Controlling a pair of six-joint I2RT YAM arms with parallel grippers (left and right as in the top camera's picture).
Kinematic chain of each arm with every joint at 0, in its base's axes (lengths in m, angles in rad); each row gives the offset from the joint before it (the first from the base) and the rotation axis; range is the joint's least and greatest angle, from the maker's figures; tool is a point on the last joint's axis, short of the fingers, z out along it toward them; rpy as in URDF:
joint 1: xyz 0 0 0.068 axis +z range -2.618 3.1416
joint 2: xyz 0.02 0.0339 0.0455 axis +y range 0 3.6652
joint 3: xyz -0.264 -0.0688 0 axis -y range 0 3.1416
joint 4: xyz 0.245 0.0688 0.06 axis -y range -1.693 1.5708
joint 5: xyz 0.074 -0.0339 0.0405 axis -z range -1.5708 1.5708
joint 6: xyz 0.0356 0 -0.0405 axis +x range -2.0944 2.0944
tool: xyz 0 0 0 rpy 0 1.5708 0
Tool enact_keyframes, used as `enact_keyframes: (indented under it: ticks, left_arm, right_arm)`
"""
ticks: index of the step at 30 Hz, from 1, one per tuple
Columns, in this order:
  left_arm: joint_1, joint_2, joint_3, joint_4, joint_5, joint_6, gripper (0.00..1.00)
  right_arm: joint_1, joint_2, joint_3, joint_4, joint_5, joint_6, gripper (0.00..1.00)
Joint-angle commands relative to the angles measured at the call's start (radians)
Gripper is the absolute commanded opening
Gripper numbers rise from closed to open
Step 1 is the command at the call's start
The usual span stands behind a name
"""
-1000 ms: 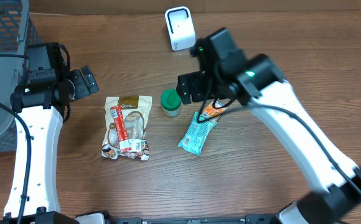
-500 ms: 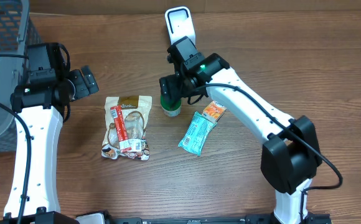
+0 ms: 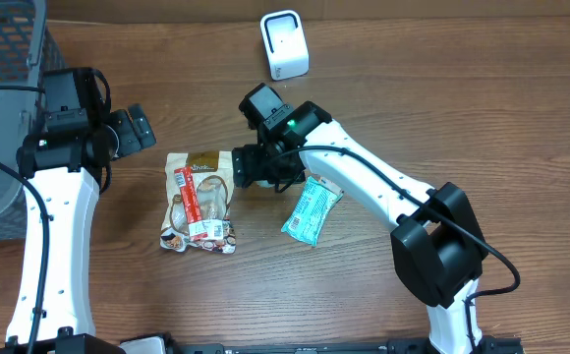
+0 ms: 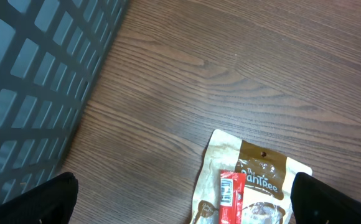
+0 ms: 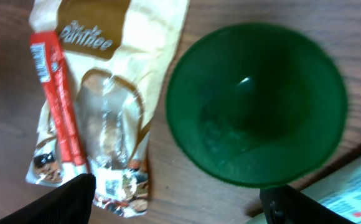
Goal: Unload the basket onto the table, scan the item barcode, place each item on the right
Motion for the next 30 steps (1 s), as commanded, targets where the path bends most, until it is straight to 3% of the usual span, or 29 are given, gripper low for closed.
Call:
enact_keyframes:
  ticks: [1, 3, 5, 11, 15, 19, 30]
  left_arm:
    - [0.003, -0.005, 0.017, 0.002, -0.005, 0.019, 1.00]
    - [0.003, -0.005, 0.017, 0.002, -0.005, 0.019, 1.00]
    - [0.003, -0.005, 0.017, 0.002, -0.005, 0.019, 1.00]
    - [0.003, -0.005, 0.017, 0.002, -0.005, 0.019, 1.00]
    - [0.003, -0.005, 0.017, 0.002, -0.005, 0.019, 1.00]
    - [0.003, -0.005, 0.017, 0.002, -0.005, 0.019, 1.00]
    - [0.003, -0.005, 0.017, 0.002, -0.005, 0.019, 1.00]
  right_arm:
    - [0.002, -0.005, 0.004, -0.006, -0.029, -0.004, 0.82]
    - [-0.018, -0.022, 0.022, -0.019, -0.018, -0.040, 0.73]
    - [-0.039, -0.042, 0.036, -0.040, -0.006, -0.042, 0.72]
    - [-0.118, -0.079, 0.039, -0.076, 0.062, -0.042, 0.77]
    - [-0.151, -0.076, 0.009, 0.027, 0.061, -0.042, 0.77]
    - [-0.144, -0.076, -0.029, 0.107, 0.033, -0.042, 0.77]
    - [-0.063, -0.074, -0.046, 0.089, 0.063, -0.039, 0.82]
